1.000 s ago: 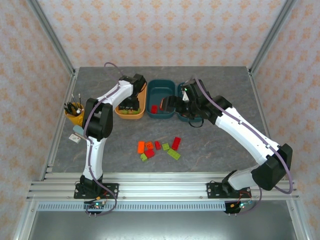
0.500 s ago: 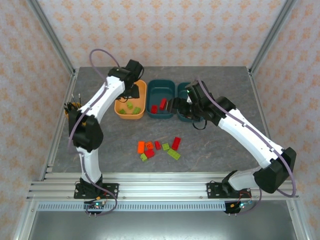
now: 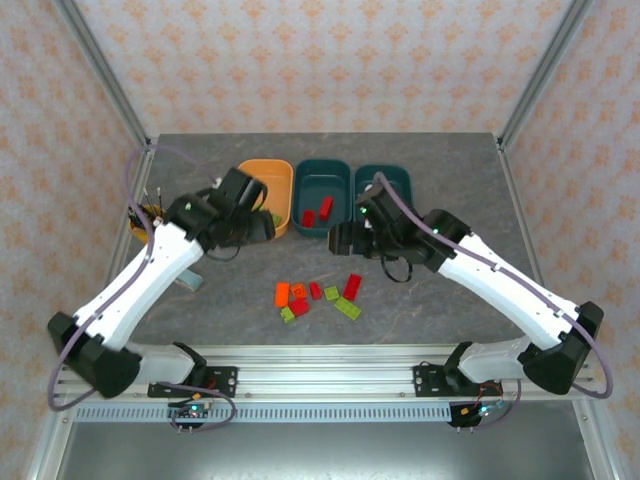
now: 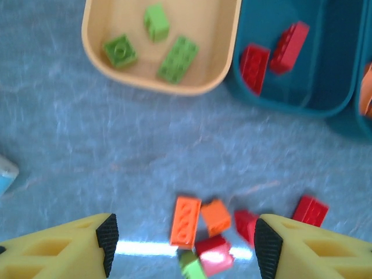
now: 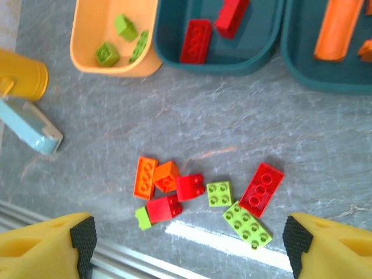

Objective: Sort the legos into containers by color

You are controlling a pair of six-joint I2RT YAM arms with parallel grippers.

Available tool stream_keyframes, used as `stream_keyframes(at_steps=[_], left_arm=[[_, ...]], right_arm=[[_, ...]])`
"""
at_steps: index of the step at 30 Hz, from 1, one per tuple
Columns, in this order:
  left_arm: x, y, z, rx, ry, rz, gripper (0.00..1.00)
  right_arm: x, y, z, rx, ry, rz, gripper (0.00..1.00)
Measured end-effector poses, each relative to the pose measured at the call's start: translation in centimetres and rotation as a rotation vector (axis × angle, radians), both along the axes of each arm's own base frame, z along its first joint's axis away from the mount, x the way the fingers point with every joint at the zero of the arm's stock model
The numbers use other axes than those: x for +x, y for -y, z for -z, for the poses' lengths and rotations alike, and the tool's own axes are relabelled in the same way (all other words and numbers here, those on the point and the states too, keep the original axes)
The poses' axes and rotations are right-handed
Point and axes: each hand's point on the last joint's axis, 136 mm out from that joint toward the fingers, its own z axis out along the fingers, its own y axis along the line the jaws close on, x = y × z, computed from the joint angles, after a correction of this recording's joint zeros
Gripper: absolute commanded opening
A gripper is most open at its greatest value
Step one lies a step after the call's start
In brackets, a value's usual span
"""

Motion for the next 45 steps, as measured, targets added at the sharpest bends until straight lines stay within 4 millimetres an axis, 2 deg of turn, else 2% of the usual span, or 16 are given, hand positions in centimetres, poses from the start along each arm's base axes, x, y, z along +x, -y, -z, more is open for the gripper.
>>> stream_keyframes(at_steps=[3, 7, 11, 15, 22, 26, 29, 32, 35, 41, 45], left_arm=[[-3.8, -1.7, 1.4, -0.017, 0.002, -0.033, 0.67], [-7.7, -4.6, 1.6, -0.063, 0.071, -0.095, 0.67], [-9.9, -6.3, 0.9, -0.101, 0.129, -0.122, 0.67], [-10.6, -6.3, 0.8, -0.12, 0.129, -0.109, 0.67], [-11.2, -4.8, 3.7, -0.15, 0.036, -0.061, 0.67], [-10.7, -3.5, 4.7, -0.177, 0.008, -0.038, 0.66], [-10.2, -2.4, 5.0, -0.202, 0.006, -0.017, 0.66], [-9.6, -1.1, 5.0, -0.226, 0.005, 0.01, 0.66], [-9.1, 0.3, 5.0, -0.242, 0.008, 0.051, 0.67], [-8.4, 1.8, 4.6, -0.274, 0.027, 0.091, 0.67], [-7.8, 2.4, 4.0, -0.285, 0.04, 0.096, 0.67]], right_arm=[[-2.3, -1.9, 1.6, -0.036, -0.022, -0.076, 0.81], [-5.7, -4.2, 5.0, -0.119, -0.074, -0.171, 0.77], [-8.2, -5.9, 7.7, -0.193, -0.107, -0.241, 0.75], [-9.3, -6.5, 9.0, -0.207, -0.12, -0.243, 0.72], [-8.7, -4.8, 9.3, -0.189, -0.104, -0.137, 0.68], [-7.7, -3.7, 9.4, -0.186, -0.098, -0.064, 0.68], [-6.1, -1.2, 10.3, -0.191, -0.118, 0.043, 0.76], [-4.3, 1.5, 11.7, -0.202, -0.156, 0.167, 0.78], [-2.9, 2.9, 12.9, -0.202, -0.196, 0.266, 0.78], [-0.9, 2.3, 16.0, -0.192, -0.268, 0.362, 0.76], [-0.1, 2.3, 18.5, -0.212, -0.325, 0.412, 0.7]])
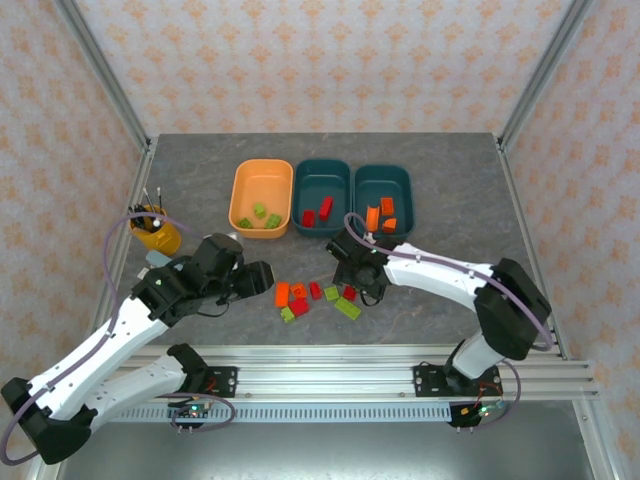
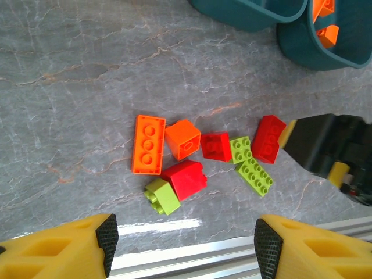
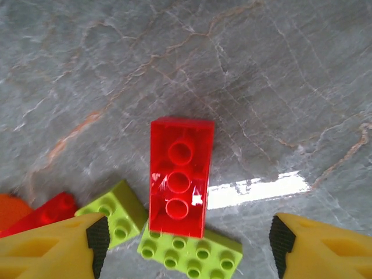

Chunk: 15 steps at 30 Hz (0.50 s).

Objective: Sort the legos into containers by color

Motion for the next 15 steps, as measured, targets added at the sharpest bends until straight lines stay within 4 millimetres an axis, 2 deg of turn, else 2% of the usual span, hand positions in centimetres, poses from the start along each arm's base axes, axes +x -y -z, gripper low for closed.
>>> stream_keyframes(at_steps=[5, 10, 15], left_arm=[[0.7, 0.6, -0.9, -0.004, 0.022, 0.013, 0.67], [0.9, 0.7, -1.1, -0.006, 0.025, 0.015, 0.67], [0.8, 1.0, -1.1, -0.006, 0.025, 0.025, 0.67]], right_arm=[[1.1, 0.0, 1.8, 0.005, -0.031, 0.043, 0.61], [1.2, -0.1, 3.4, 0.004, -0.075, 0.062, 0.57], [1.4, -0.8, 4.1, 0.025, -0.083, 0.065, 0.48]])
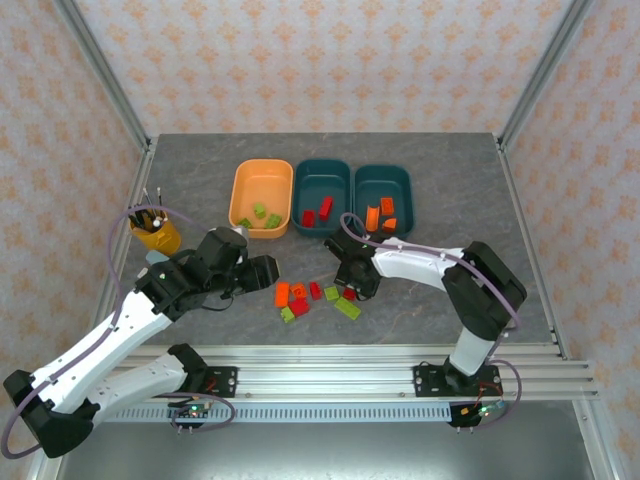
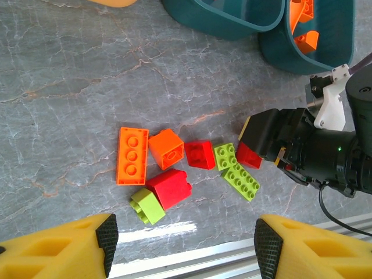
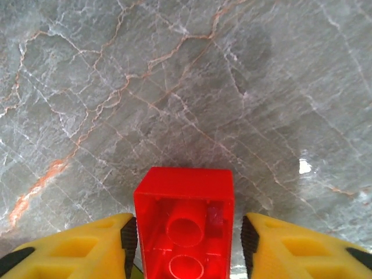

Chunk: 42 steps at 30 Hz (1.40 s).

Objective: Sort the legos into containers by color

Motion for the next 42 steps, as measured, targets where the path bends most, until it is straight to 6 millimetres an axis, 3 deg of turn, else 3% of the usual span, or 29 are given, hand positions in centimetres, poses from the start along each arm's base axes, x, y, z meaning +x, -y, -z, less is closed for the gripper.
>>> stream_keyframes(at_steps=[6, 12, 15, 20, 22, 24, 27, 32, 37, 42], left_arm=[[0.0, 0.1, 0.0, -0.001, 0.0, 0.002, 0.67], [0.4, 0.6, -1.3, -0.017, 0.011, 0.004, 0.67], [1.8, 1.7, -4.3, -0.046, 0.049, 0.004, 0.67], [4.8, 3.7, -9.2, -0.061, 0.104, -0.001, 0.67], [6.1, 4.1, -10.2, -0.054, 0.114, -0.012, 0.67], [7.5, 4.1, -10.5, -0.043, 0.113, -0.035, 0.67], [9.8, 3.0, -10.1, -0.025, 0.098, -0.094, 0.67], [12.5, 2.4, -9.4, 0.007, 0.079, -0.13, 0.67], [12.8, 2.9, -8.5, 0.014, 0.054, -0.11, 0.67], [12.4, 2.8, -7.5, 0.023, 0.032, -0.106, 0.67]], right_arm=[[-0.1, 0.2, 0.4, -0.014, -0.009, 0.001, 0.27], [0.3, 0.5, -0.4, -0.049, 0.006, -0.026, 0.24], [1.9, -0.1, -3.0, -0.077, 0.061, -0.079, 0.24], [7.6, -3.7, -12.1, -0.024, 0.275, -0.172, 0.24], [9.8, -4.7, -14.6, -0.002, 0.334, -0.178, 0.24], [12.1, -5.2, -15.7, 0.0, 0.361, -0.171, 0.24], [15.3, -5.3, -14.4, -0.025, 0.345, -0.151, 0.24], [18.6, -5.1, -9.0, -0.081, 0.242, -0.114, 0.24], [19.6, -4.8, -5.5, -0.112, 0.169, -0.081, 0.24], [20.5, -5.2, -4.8, -0.104, 0.152, -0.053, 0.29]])
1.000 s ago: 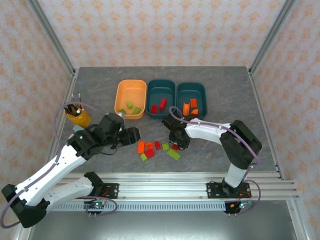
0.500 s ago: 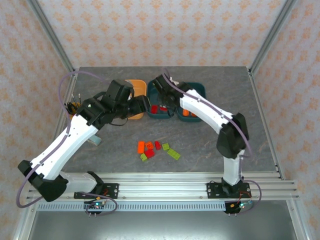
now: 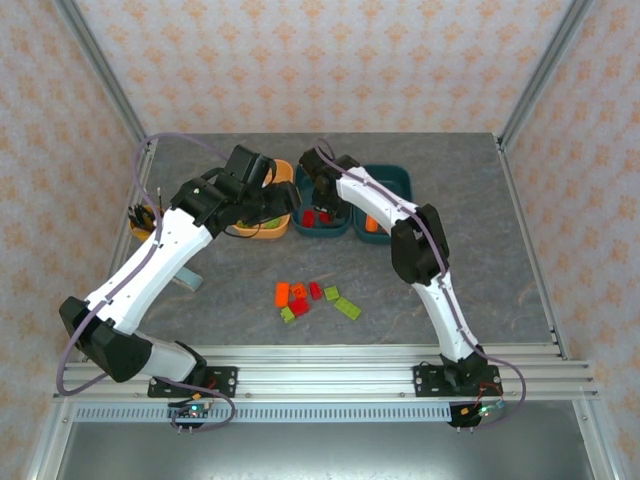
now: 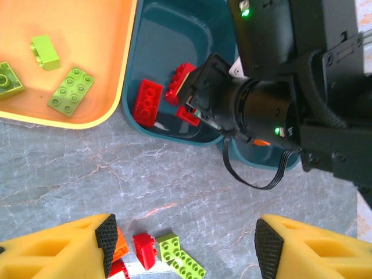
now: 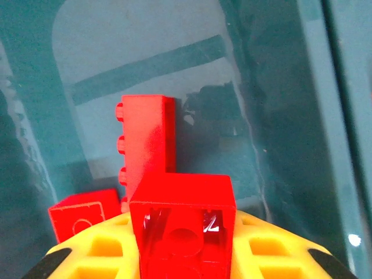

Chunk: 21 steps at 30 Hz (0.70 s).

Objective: Sort the legos into containers by color

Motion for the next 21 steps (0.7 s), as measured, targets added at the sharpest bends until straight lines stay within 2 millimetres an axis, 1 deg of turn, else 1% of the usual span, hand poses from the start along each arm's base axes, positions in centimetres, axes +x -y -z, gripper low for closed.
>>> stream_keyframes(at_steps=[4, 8, 12, 14, 17, 19, 21], left_arm=[[-0.1, -0.1, 0.5, 0.006, -0.011, 0.0, 0.67], [-0.1, -0.1, 0.4, 0.008, -0.009, 0.004, 0.67], [-0.6, -0.3, 0.9, 0.015, -0.016, 0.006, 0.67], [-1.1, -0.6, 1.3, 0.019, -0.024, 0.006, 0.67], [-2.5, -1.3, 2.3, 0.025, -0.047, 0.007, 0.66], [-3.9, -1.7, 3.5, 0.029, -0.07, 0.019, 0.65], [-5.7, -1.7, 5.1, 0.038, -0.104, 0.051, 0.64]], right_arm=[[-0.4, 0.1, 0.2, 0.004, -0.018, 0.025, 0.41], [-0.6, 0.2, 0.2, 0.008, -0.028, 0.046, 0.59], [-0.3, 0.0, -0.8, 0.019, -0.017, 0.047, 0.61], [0.1, -0.3, -1.7, 0.032, 0.003, 0.046, 0.6], [0.2, -0.5, -3.4, 0.046, 0.032, 0.026, 0.6], [0.0, -0.6, -5.3, 0.061, 0.07, -0.009, 0.59], [-1.1, -0.6, -8.0, 0.076, 0.121, -0.058, 0.6]])
